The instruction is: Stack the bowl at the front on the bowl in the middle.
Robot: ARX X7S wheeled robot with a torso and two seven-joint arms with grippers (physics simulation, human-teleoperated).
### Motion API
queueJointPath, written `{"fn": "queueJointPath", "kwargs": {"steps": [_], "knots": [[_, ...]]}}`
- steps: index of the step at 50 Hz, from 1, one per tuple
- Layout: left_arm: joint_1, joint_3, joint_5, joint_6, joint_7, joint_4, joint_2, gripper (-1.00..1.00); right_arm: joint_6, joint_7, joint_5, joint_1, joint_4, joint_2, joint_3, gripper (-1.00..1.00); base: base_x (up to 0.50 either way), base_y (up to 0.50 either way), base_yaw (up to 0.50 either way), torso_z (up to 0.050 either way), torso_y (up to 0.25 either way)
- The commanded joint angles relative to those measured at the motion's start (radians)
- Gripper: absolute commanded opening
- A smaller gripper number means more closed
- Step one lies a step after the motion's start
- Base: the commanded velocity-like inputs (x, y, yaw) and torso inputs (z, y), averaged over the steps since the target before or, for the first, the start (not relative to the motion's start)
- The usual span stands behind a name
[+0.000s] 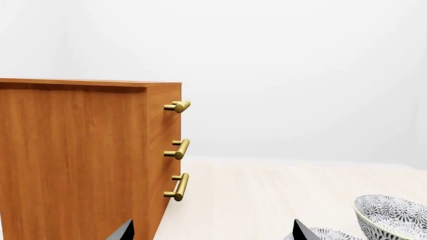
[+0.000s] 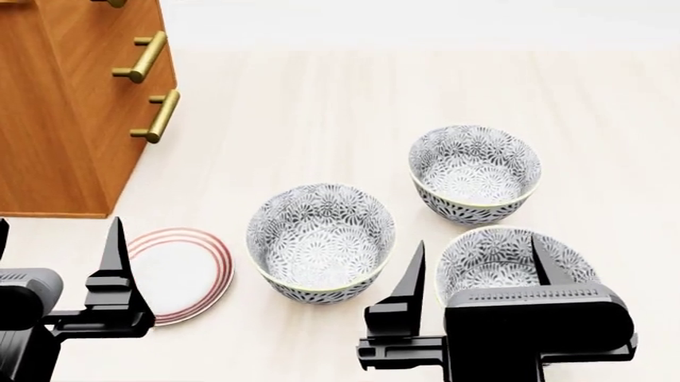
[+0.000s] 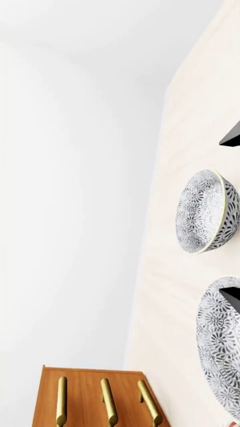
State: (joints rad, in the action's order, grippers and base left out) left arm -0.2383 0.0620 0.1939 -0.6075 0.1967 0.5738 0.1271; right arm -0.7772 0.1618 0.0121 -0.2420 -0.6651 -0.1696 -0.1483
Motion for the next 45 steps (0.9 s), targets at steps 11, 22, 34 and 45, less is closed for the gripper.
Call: {"fn": "queueJointPath", "kwargs": {"steps": [11, 22, 34, 45], "knots": [[0.003, 0.015, 0.01, 0.03, 0.02, -0.018, 0.015, 1.0, 0.018, 0.006, -0.004, -0.005, 0.021, -0.017, -0.027, 1.0, 0.5, 0.0, 0.0, 0.0, 0.0], [0.007, 0.023, 0.015, 0.032, 0.03, -0.01, 0.025, 1.0, 0.011, 0.015, -0.006, -0.003, 0.015, -0.022, -0.033, 1.0, 0.5, 0.0, 0.0, 0.0, 0.0], [0.009, 0.031, 0.026, 0.028, 0.036, -0.011, 0.033, 1.0, 0.0, 0.025, -0.062, -0.012, 0.034, 0.012, 0.033, 1.0, 0.33, 0.0, 0.0, 0.0, 0.001], [0.007, 0.034, 0.035, 0.021, 0.047, -0.009, 0.038, 1.0, -0.275, 0.013, -0.15, -0.158, -0.102, -0.001, 0.172, 1.0, 0.0, 0.0, 0.0, 0.0, 0.0]]}}
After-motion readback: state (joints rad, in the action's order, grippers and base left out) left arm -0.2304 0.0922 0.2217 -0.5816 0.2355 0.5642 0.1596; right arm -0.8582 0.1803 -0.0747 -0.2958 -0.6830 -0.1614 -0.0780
